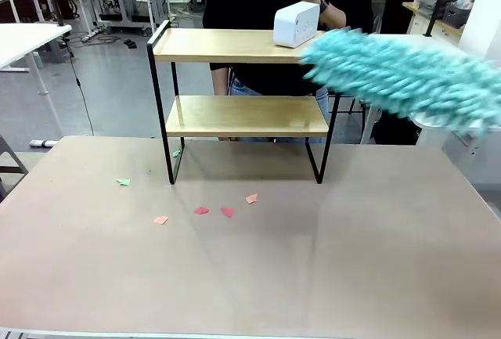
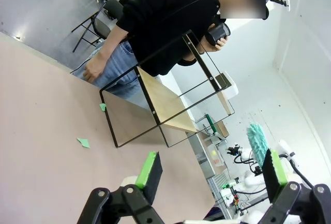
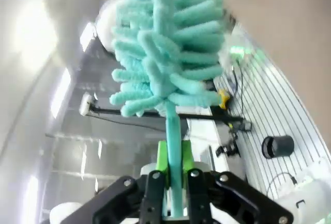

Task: Clean the shelf.
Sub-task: Clean the remaining tier of the Shelf with the Duster once objects are removed, then hand the Duster back to the human.

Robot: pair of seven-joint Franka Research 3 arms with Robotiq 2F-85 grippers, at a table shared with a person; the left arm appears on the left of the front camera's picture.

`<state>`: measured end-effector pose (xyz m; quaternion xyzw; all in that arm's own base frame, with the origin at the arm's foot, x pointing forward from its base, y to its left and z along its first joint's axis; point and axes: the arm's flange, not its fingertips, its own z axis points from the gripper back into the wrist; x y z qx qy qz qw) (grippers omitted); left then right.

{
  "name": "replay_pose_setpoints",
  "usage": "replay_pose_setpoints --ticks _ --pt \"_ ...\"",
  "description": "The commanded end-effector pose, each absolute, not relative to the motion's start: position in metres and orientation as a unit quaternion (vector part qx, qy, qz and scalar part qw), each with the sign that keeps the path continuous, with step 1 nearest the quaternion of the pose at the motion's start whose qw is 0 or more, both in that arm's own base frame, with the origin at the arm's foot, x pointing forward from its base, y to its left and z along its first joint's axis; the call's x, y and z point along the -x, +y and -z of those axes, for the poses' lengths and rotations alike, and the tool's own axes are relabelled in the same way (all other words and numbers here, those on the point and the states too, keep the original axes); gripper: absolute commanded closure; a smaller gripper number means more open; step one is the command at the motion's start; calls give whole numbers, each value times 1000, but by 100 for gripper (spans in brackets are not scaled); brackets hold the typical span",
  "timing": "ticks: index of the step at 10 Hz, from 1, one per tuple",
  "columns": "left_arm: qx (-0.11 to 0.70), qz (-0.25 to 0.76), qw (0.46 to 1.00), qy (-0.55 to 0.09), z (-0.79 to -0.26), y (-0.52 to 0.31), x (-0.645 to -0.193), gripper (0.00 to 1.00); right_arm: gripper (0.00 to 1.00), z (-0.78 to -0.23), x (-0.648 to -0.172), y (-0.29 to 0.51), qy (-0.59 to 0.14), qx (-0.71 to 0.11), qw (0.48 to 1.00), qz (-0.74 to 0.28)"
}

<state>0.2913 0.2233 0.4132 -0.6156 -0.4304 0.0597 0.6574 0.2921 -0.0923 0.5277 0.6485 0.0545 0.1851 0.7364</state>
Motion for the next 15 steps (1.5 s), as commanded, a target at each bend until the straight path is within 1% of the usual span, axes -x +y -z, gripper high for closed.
replay_pose_setpoints --ticks 1,2,4,6,7,8,15 --pt "615 -50 655 -435 -412 217 -287 0 95 -505 -296 -147 10 -700 708 -89" --pt "615 -50 655 -435 -412 217 -287 0 95 -484 -289 -177 -9 -718 695 -48" --pt "615 -50 655 -435 -412 217 -287 0 95 -442 -265 -214 -43 -737 674 -23" --pt "615 -50 655 -435 -412 217 -287 0 95 -414 -245 -223 -45 -723 689 11" --pt "615 -50 655 -435 -412 217 -287 0 95 -406 -246 -216 -27 -696 717 37" --pt "615 -50 655 -435 -412 217 -287 0 95 -420 -250 -221 -35 -731 681 14" --pt "615 -50 655 -435 -412 217 -287 0 95 -420 -250 -221 -35 -731 681 14"
